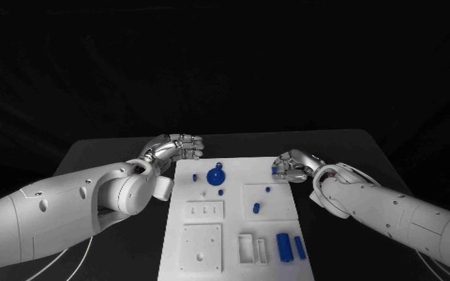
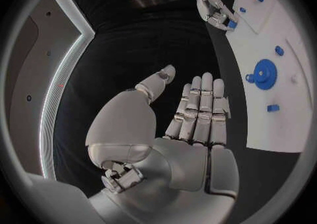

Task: Assemble the parts on the task board

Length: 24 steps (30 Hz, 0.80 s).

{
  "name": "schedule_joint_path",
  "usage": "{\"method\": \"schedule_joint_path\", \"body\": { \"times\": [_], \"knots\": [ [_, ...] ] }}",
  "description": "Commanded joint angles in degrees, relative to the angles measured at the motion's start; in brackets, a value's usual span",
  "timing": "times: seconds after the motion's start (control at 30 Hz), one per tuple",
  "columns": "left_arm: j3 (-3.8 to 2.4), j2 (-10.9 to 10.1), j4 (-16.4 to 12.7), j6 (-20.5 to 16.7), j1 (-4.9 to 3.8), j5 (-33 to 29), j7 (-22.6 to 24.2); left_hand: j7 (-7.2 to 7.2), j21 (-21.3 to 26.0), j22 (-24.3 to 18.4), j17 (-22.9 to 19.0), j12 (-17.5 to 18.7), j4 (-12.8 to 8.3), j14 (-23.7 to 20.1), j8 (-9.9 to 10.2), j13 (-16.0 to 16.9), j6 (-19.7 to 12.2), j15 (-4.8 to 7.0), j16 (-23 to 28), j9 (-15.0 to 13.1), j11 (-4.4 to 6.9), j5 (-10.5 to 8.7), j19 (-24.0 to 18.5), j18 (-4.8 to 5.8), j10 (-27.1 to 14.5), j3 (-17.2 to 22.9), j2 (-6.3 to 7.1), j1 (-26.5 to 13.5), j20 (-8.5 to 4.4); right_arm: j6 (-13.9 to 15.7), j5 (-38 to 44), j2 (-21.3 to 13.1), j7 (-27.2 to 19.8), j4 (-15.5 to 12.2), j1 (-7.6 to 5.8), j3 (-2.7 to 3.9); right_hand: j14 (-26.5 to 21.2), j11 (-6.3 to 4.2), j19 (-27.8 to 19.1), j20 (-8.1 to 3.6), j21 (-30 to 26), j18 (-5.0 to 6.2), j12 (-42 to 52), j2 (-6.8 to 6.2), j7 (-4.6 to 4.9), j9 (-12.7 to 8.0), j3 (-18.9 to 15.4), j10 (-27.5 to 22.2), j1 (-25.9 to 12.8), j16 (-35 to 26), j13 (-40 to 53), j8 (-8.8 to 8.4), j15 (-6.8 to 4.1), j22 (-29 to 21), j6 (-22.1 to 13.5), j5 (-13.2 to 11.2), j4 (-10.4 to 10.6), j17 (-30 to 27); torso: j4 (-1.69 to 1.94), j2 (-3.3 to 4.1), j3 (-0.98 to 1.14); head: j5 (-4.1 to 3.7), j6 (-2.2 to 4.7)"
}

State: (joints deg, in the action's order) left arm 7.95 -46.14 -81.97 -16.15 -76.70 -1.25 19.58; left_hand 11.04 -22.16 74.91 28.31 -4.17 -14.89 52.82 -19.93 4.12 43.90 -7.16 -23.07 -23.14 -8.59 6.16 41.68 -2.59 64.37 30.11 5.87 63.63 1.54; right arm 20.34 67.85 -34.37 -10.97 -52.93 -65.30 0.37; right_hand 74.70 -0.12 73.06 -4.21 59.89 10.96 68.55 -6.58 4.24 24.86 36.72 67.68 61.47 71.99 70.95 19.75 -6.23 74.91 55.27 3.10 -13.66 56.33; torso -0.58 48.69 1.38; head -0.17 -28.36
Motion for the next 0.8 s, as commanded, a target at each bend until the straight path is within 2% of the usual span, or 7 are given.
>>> {"method": "schedule_joint_path", "body": {
  "times": [0.03, 0.17, 0.37, 0.5, 0.63, 0.8],
  "knots": [
    [-0.04, 0.08, -0.06, 0.83, -0.03, 0.03, 0.34, 0.14, -0.28, 1.21, 0.08, 0.02, -0.3, 0.08, -0.1, -0.06, 0.02, -0.38, 0.36, 0.05, -0.14, -0.04, -0.19, -1.07, 0.27, -0.02, -0.43, 0.05, 0.22, 0.7, 0.73, -0.04, -0.03, -0.29, 0.04, -0.01, -0.01, -0.42, 0.0, -0.26, 0.2, 4.04, 0.18, 0.54, 1.58, 0.04, 0.42, 0.17, -0.22, -0.3, 0.02, 0.39, -0.43, 0.98, 2.31, -0.19, -0.05, 0.07, 0.03, -0.01, -0.01, -0.09, 0.01],
    [-0.04, 0.1, -0.07, 0.83, -0.03, 0.29, 0.18, 0.13, -0.28, 1.21, 0.09, 0.02, -0.31, 0.08, -0.11, -0.06, 0.03, -0.38, 0.37, 0.05, -0.14, -0.04, -0.19, -1.07, 0.28, 0.0, -0.45, 0.08, 0.22, 1.72, 0.74, -0.27, 0.6, -1.16, 0.04, -0.01, 0.01, -0.51, 0.02, -0.26, 0.25, 4.04, 0.24, 0.33, 1.49, 0.09, 0.38, 0.26, -0.38, -0.29, 0.07, 0.47, -0.52, 0.99, 2.53, -0.17, -0.05, 0.1, 0.03, 0.0, -0.02, -0.05, 0.03],
    [-0.05, 0.03, -0.1, 1.18, -0.04, 2.15, -0.92, -0.07, -0.45, 1.25, 0.33, -0.35, -0.15, 0.54, -0.46, 0.11, 0.61, -0.25, 0.17, -0.06, 0.2, -0.12, -0.07, -1.07, 1.19, -0.12, -0.59, -0.21, 0.16, 2.79, 2.79, -1.45, 2.6, -4.18, -0.04, 0.0, 0.07, -0.69, 0.17, -0.3, 0.37, 4.04, 0.67, 0.08, 1.31, 0.16, 0.26, 0.77, -0.67, -0.25, 0.43, 0.61, -0.68, 0.99, 2.96, -0.09, -0.05, 0.15, -0.07, -0.06, 0.0, 0.0, 0.23],
    [-0.06, 0.09, 0.0, 2.33, -0.06, 4.16, -2.91, -0.92, -1.32, 1.35, 1.24, -1.86, 0.35, 2.79, -1.28, 0.68, 2.13, 0.76, -1.24, -0.34, 1.6, -0.37, 1.03, -1.13, 4.28, -0.63, -0.78, -1.12, -0.54, 2.38, 5.13, -2.3, 4.29, -6.55, -1.44, 0.0, 0.25, -0.96, 0.51, -0.43, 0.6, 4.04, 2.89, -0.08, 1.04, 0.3, 0.1, 3.09, -0.96, -0.03, 2.29, 0.84, -0.93, 0.98, 3.61, -0.1, -0.03, 0.32, -0.12, -0.17, -0.06, -0.08, 0.44],
    [-0.07, 0.32, 0.23, 2.33, -0.09, 6.26, -5.29, -1.78, -3.07, 1.42, 2.62, -3.48, 1.29, 5.39, -2.07, 1.43, 4.17, 2.24, -3.54, -0.54, 3.16, -0.76, 3.08, -1.12, 7.57, -1.55, -0.85, -2.81, -1.86, 1.6, 7.7, -3.13, 6.7, -9.08, -3.2, 0.0, 0.28, -1.13, 0.68, -0.53, 0.7, 4.04, 3.84, -0.08, 0.86, 0.41, 0.15, 3.99, -1.13, 0.08, 3.07, 0.96, -1.09, 0.96, 3.99, -0.11, 0.13, 0.44, -0.2, -0.26, -0.06, -0.16, 0.75],
    [-0.07, 1.05, 1.05, 2.88, -0.21, 9.93, -10.36, -2.35, -5.76, 1.44, 4.66, -5.27, 1.72, 8.09, -2.25, 2.73, 5.69, 4.09, -6.73, -0.4, 4.92, -0.95, 5.59, -1.08, 11.18, -2.17, -0.86, -3.71, -3.61, 0.12, 12.29, -3.85, 11.55, -12.64, -4.56, 0.0, 0.3, -1.25, 0.84, -0.63, 0.76, 4.04, 4.19, -0.4, 0.75, 0.48, 0.46, 4.28, -1.33, 0.17, 3.38, 0.98, -1.22, 0.91, 4.19, -0.06, 0.55, 0.54, -0.48, -0.77, -0.17, 0.08, 0.79]
  ]
}}
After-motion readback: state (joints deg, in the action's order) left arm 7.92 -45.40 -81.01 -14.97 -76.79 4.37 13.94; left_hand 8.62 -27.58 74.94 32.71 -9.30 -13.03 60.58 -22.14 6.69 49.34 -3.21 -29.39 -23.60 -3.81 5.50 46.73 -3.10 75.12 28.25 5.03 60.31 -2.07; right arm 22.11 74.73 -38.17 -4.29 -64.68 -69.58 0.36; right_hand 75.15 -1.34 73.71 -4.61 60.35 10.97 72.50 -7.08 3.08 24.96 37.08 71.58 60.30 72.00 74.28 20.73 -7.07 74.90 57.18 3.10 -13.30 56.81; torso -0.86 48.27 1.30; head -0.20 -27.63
